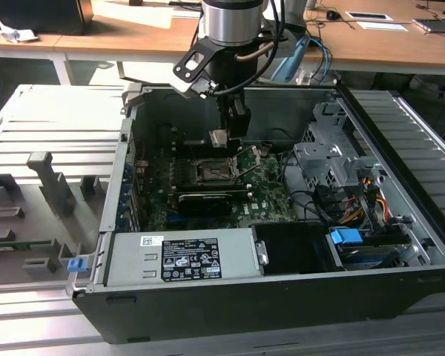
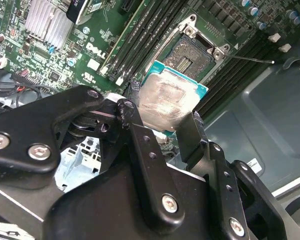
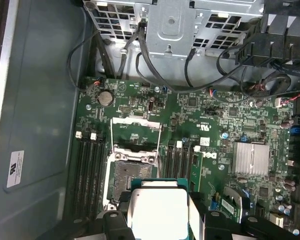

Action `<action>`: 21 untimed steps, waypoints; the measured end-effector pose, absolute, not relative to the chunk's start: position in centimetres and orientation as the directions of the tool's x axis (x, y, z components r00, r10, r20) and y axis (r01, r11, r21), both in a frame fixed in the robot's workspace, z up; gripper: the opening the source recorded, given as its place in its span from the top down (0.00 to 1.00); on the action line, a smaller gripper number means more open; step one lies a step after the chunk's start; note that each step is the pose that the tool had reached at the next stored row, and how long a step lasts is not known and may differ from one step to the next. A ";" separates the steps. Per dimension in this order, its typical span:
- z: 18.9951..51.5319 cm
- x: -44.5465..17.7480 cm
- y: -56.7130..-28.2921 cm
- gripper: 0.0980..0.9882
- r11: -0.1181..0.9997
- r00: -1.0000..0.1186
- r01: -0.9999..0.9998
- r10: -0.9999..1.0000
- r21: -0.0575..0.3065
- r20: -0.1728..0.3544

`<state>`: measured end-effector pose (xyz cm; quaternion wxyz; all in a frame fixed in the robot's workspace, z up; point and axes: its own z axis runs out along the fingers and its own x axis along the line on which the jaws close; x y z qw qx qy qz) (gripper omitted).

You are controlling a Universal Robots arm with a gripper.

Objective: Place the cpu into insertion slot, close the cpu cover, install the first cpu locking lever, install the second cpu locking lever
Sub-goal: 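Place the cpu into insertion slot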

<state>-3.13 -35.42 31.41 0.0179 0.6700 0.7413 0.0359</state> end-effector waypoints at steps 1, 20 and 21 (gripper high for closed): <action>31.4 -3.1 -35.4 0.51 0.097 -0.099 0.992 0.995 0.077 0.022; 31.1 -3.1 -35.4 0.51 0.057 -0.059 0.995 0.998 0.077 0.022; 31.0 -3.1 -35.4 0.51 0.055 -0.056 0.996 0.998 0.077 0.022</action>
